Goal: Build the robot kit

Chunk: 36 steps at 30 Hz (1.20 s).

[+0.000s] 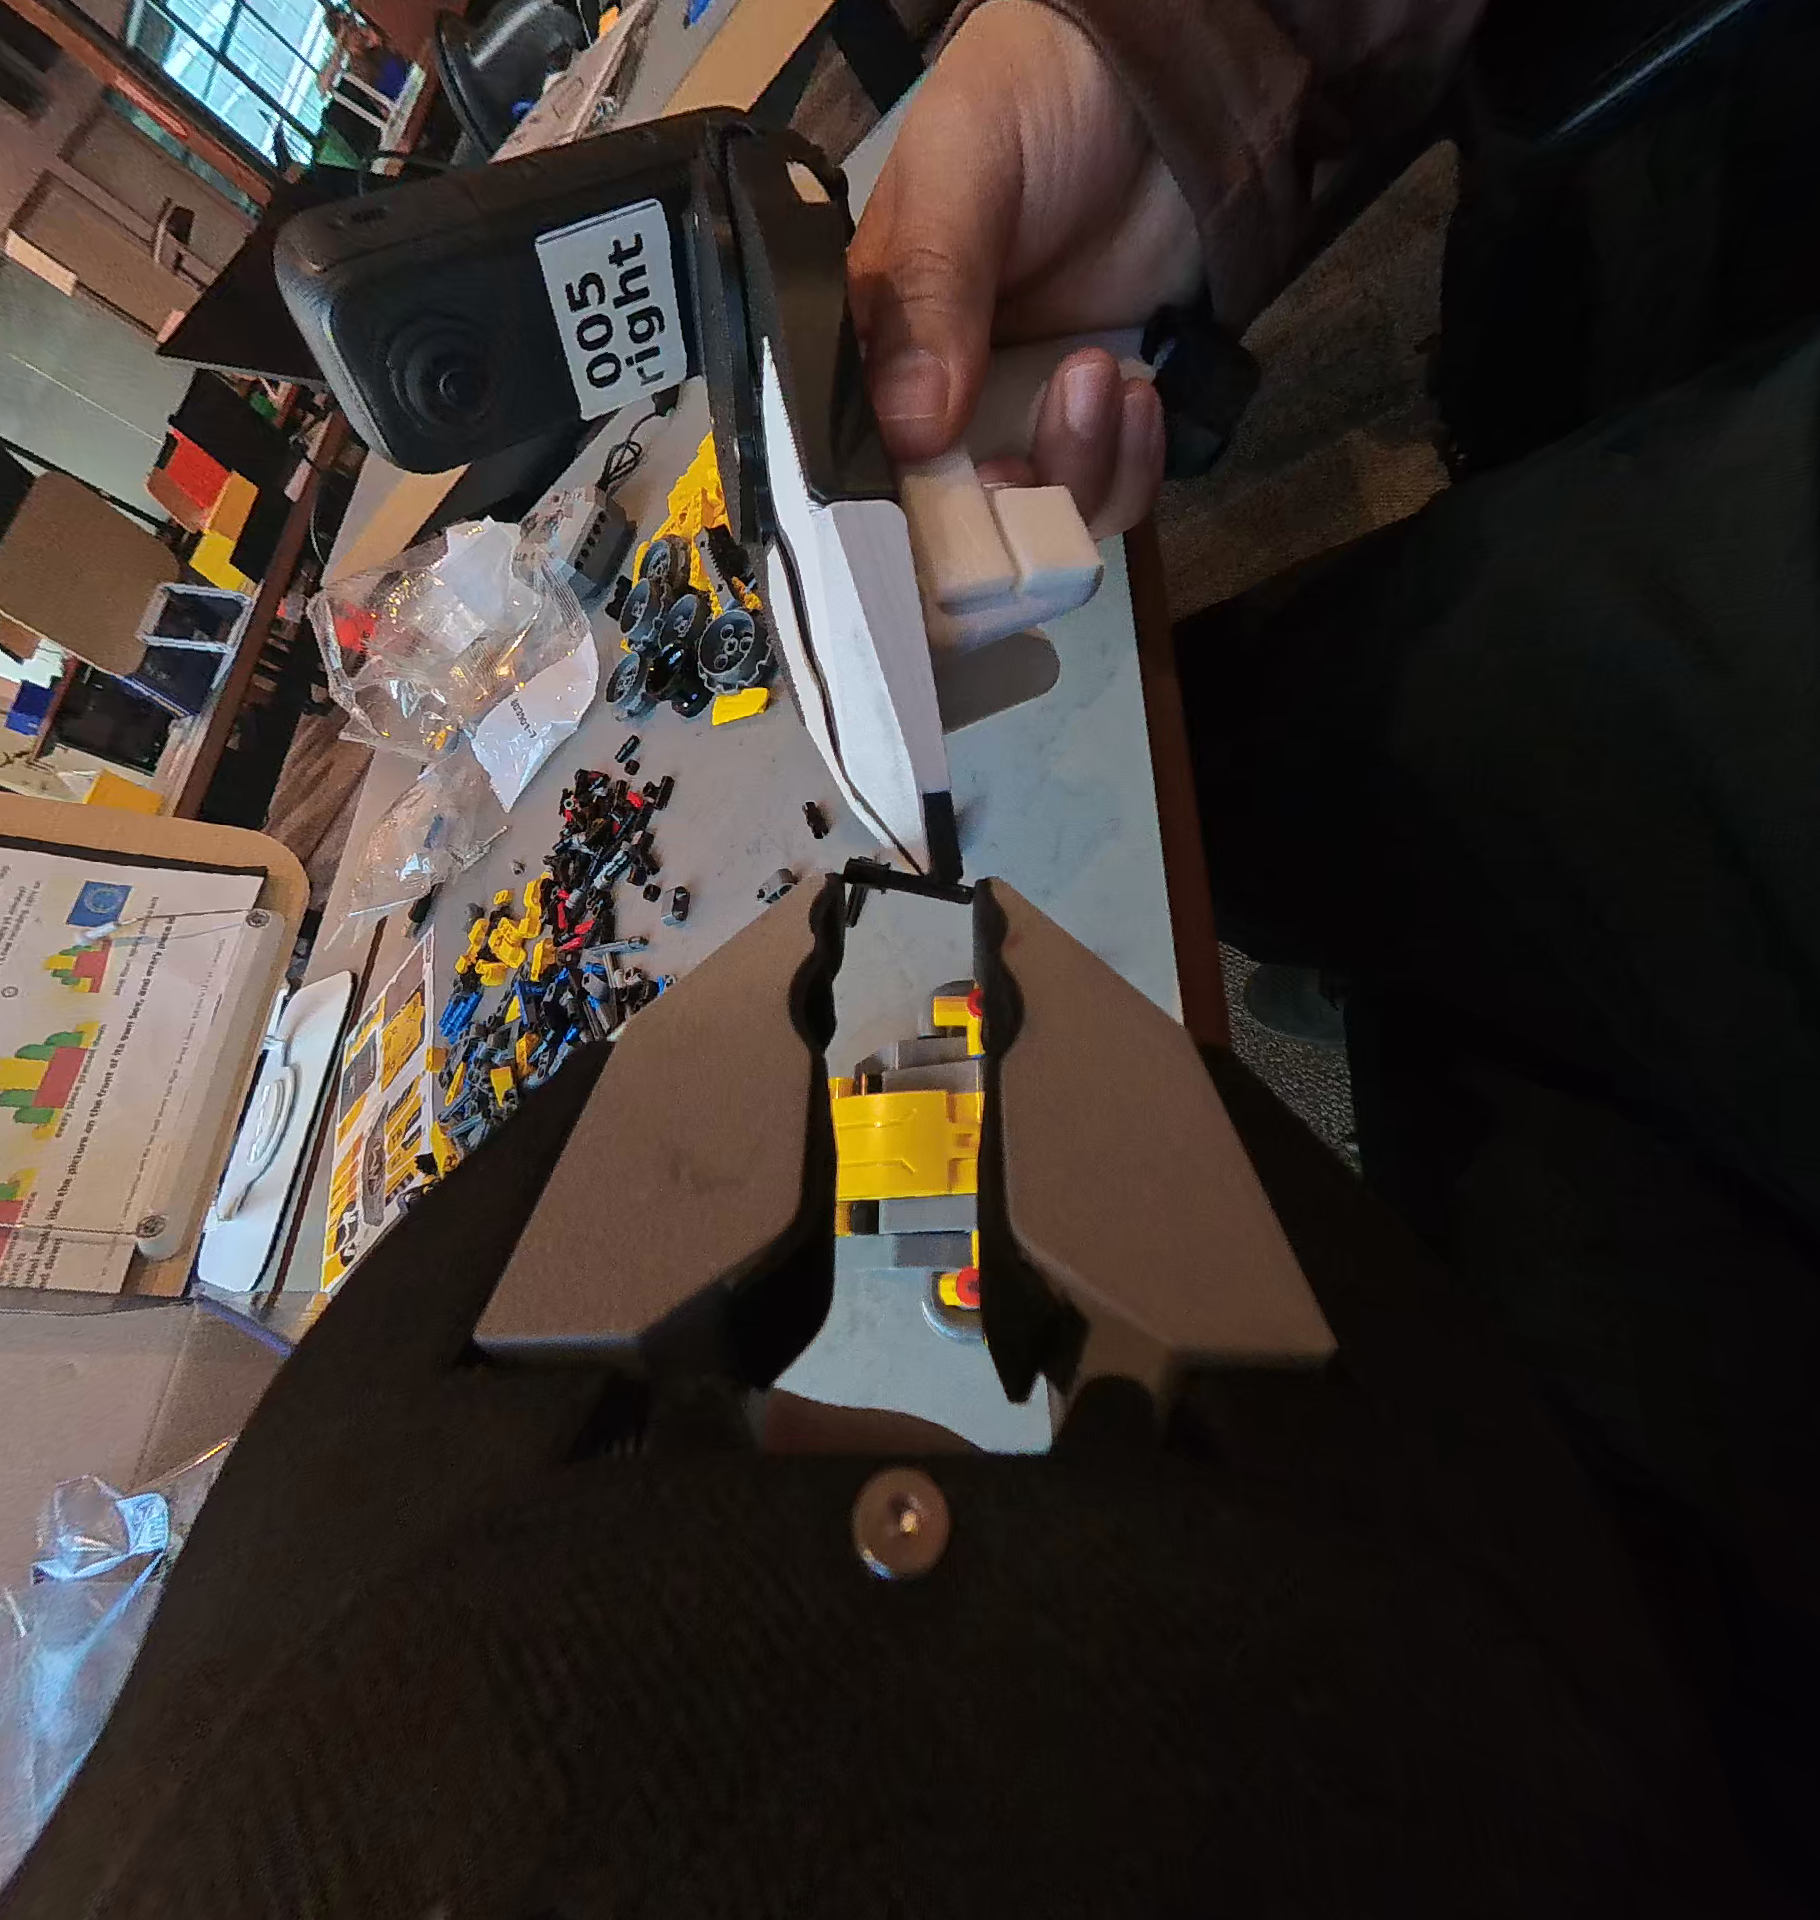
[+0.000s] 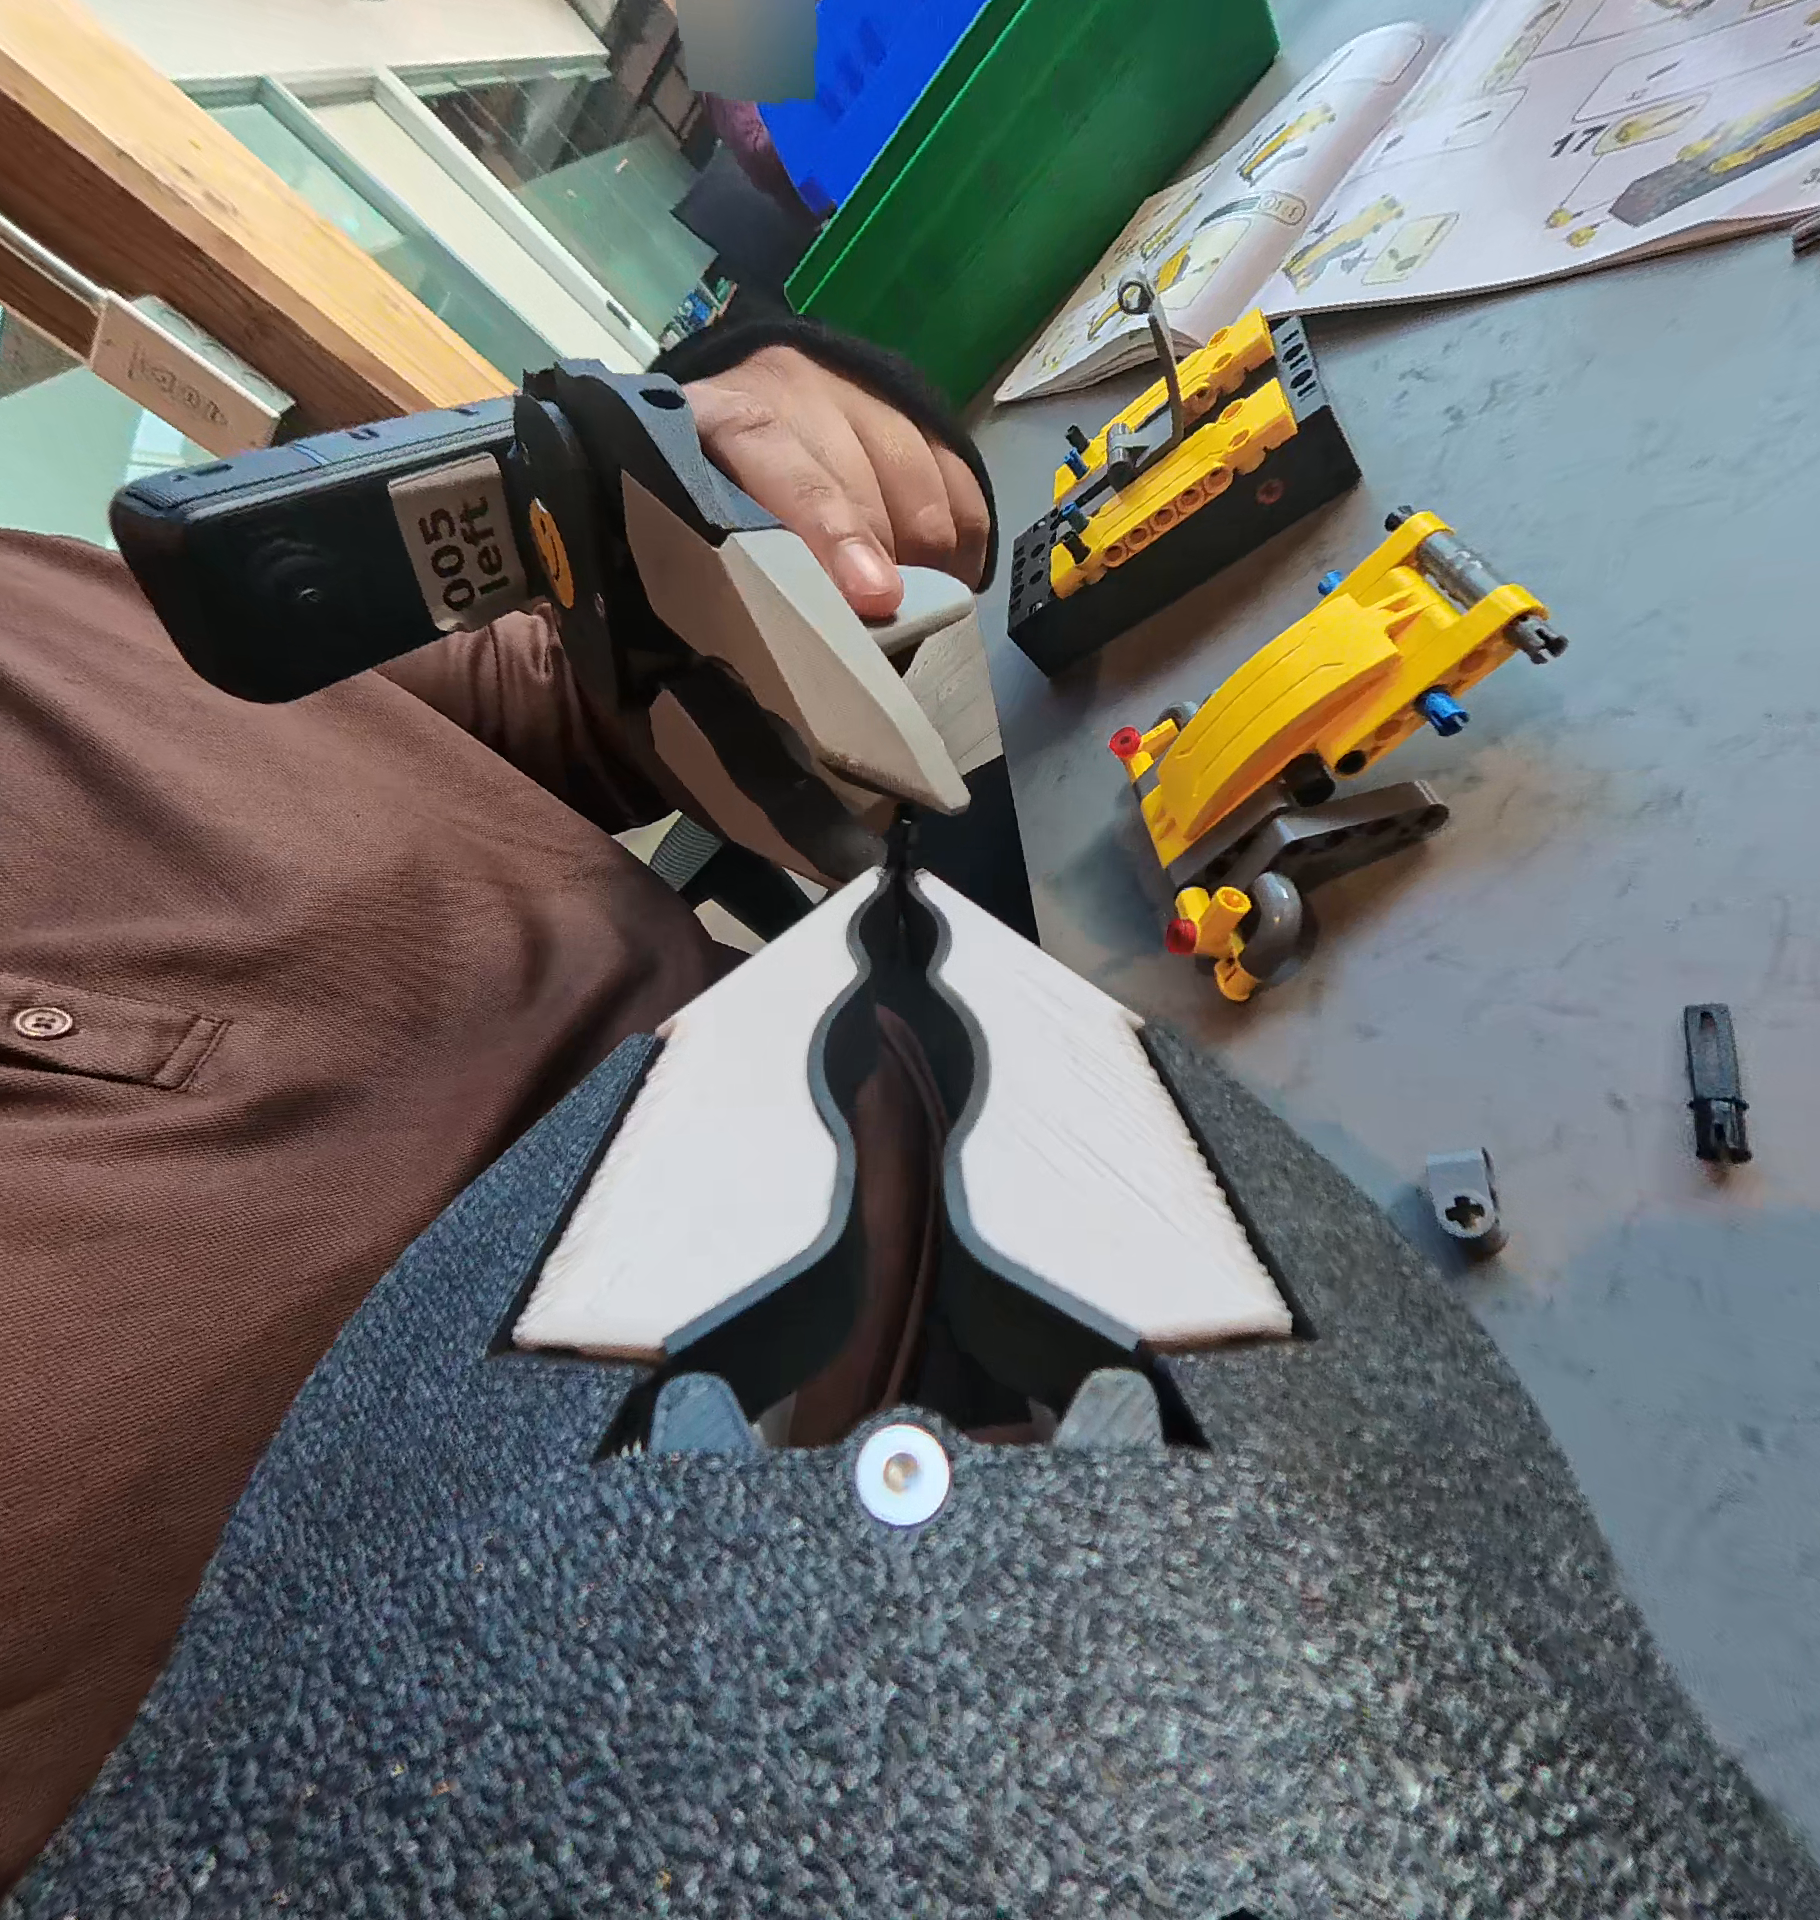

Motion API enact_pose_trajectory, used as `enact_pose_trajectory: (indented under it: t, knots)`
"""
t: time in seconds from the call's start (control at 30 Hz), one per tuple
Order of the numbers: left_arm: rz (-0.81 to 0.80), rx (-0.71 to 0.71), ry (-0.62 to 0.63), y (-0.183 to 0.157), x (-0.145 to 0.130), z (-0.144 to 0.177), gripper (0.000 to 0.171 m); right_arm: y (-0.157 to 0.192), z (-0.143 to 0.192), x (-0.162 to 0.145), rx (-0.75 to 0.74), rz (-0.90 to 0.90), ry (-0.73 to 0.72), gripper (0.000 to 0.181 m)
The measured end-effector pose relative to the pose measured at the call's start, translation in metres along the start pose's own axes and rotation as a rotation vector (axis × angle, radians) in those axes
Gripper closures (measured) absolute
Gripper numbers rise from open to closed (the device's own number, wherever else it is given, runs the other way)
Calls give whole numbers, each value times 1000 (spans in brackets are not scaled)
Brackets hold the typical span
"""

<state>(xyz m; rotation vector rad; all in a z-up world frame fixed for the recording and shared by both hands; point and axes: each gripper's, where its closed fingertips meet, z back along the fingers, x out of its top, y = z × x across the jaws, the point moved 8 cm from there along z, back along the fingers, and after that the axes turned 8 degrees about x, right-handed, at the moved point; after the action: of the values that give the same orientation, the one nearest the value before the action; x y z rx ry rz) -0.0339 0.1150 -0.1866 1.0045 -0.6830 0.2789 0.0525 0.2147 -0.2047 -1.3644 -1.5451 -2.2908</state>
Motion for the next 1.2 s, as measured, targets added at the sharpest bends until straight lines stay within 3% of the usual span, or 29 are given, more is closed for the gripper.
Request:
enact_pose_trajectory:
  t: [1.03,1.13,1.2]
  knots:
    - [98,33,-19,-11,-6,-3,150,-4,-1,0,-30,-30,-5,179]
    - [158,59,8,-8,-8,-3,150,-5,0,3,-42,-35,-39,179]
    - [258,91,52,-3,-11,-3,140,-6,3,6,-61,-27,-68,179]
